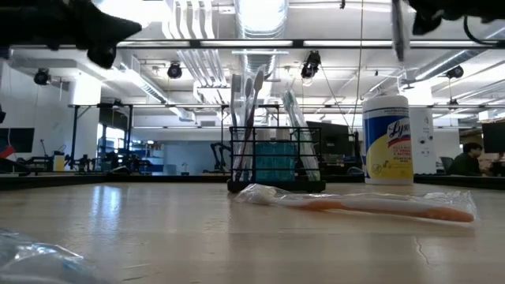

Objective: Pick & Place toothbrushing station
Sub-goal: Put the purple toothbrush into the wire organizer

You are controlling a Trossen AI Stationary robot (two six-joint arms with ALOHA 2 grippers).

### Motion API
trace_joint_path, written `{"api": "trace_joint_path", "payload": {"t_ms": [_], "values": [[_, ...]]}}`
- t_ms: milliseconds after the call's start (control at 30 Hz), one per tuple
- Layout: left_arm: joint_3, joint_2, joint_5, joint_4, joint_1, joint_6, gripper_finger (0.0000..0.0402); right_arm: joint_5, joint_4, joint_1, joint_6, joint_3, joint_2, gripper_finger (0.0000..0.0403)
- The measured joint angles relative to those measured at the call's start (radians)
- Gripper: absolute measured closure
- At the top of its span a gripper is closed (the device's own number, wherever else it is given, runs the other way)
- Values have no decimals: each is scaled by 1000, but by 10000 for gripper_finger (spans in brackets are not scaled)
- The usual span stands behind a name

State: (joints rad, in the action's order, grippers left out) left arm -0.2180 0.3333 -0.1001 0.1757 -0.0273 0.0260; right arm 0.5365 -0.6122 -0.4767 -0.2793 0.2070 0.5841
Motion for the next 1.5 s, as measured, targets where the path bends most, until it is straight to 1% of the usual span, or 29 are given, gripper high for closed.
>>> {"api": "trace_joint_path", "payload": {"t_ms": [67, 167, 233, 367, 500, 633, 700, 767, 833, 967, 1200, 1500], "values": [[-69, 81, 4, -1, 1, -21, 393, -36, 41, 27, -13, 67, 59, 390], [-171, 203, 12, 0, 2, -59, 393, -122, 45, 70, -30, 151, 153, 390], [-237, 286, 13, 5, 3, -74, 391, -157, 46, 98, -36, 196, 212, 390], [-358, 432, 43, 49, 4, -107, 375, -236, 44, 163, -39, 277, 318, 390], [-463, 568, 77, 39, 5, -138, 336, -315, 16, 227, -38, 340, 411, 390], [-555, 683, 80, 96, 4, -157, 285, -363, -46, 277, -43, 377, 490, 390], [-583, 736, 104, 128, 3, -170, 258, -403, -77, 299, -44, 389, 523, 390], [-605, 773, 154, 155, 4, -186, 233, -429, -86, 318, -44, 403, 548, 390], [-636, 802, 172, 206, 5, -195, 213, -433, -93, 336, -44, 417, 575, 390], [-686, 873, 197, 198, 3, -202, 191, -453, -113, 367, -38, 450, 641, 390], [-759, 951, 216, 205, 4, -202, 188, -469, -126, 383, -43, 503, 718, 390], [-802, 1009, 245, 220, 4, -190, 188, -469, -131, 403, -43, 533, 739, 390]]}}
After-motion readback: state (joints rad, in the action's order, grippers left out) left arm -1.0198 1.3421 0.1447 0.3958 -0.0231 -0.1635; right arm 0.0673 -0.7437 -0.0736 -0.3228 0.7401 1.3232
